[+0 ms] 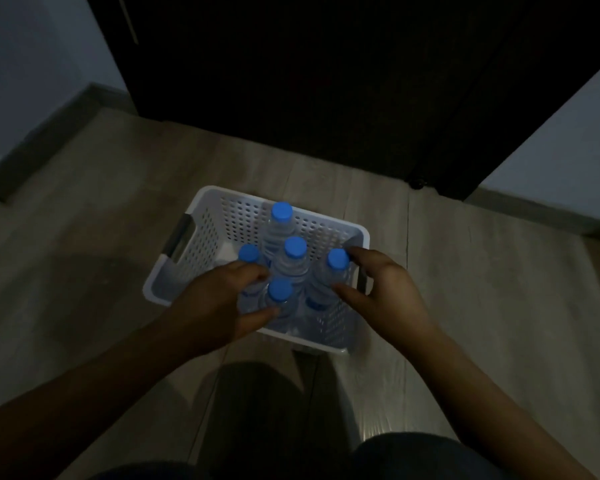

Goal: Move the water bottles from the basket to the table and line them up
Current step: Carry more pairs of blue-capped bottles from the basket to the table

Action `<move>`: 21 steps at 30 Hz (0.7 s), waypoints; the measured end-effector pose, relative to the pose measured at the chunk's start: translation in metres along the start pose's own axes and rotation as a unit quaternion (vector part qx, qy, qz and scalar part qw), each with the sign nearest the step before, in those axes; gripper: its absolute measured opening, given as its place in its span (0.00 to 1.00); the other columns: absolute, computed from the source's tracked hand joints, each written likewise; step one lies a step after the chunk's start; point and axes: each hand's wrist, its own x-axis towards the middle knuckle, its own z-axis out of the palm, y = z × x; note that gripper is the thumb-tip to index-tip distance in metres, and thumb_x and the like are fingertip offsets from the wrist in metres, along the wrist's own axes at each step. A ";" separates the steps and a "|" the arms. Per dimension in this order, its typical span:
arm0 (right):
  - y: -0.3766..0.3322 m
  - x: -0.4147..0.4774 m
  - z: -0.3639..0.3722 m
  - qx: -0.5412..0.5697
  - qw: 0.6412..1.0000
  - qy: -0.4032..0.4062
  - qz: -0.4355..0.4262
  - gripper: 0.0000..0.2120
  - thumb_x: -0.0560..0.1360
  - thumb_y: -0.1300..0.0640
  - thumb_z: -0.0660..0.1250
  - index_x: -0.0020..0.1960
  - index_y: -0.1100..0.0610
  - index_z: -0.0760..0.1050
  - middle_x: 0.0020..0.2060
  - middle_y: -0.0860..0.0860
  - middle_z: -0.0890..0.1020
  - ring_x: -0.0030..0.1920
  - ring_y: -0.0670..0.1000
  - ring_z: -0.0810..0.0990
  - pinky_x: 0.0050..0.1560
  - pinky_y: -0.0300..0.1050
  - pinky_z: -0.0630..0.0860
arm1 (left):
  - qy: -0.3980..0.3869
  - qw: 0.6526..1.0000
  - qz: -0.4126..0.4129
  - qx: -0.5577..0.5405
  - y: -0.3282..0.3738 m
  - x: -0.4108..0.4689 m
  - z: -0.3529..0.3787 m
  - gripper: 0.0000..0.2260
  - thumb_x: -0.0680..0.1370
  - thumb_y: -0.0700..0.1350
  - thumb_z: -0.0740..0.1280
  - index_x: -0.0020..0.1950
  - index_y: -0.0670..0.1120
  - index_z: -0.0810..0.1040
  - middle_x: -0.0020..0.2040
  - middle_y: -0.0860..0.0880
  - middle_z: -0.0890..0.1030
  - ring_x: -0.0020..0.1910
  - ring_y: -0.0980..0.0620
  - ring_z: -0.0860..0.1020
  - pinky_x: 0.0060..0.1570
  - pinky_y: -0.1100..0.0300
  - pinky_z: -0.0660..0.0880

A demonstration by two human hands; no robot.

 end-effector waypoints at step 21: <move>0.008 0.011 0.048 0.206 0.972 0.110 -0.007 0.11 0.75 0.51 0.68 0.57 0.44 0.75 0.51 0.36 0.79 0.52 0.30 0.76 0.46 0.22 0.71 | 0.050 0.982 -0.024 -0.181 -0.009 0.010 0.044 0.15 0.70 0.50 0.72 0.56 0.53 0.78 0.53 0.59 0.80 0.54 0.65 0.76 0.55 0.64 0.75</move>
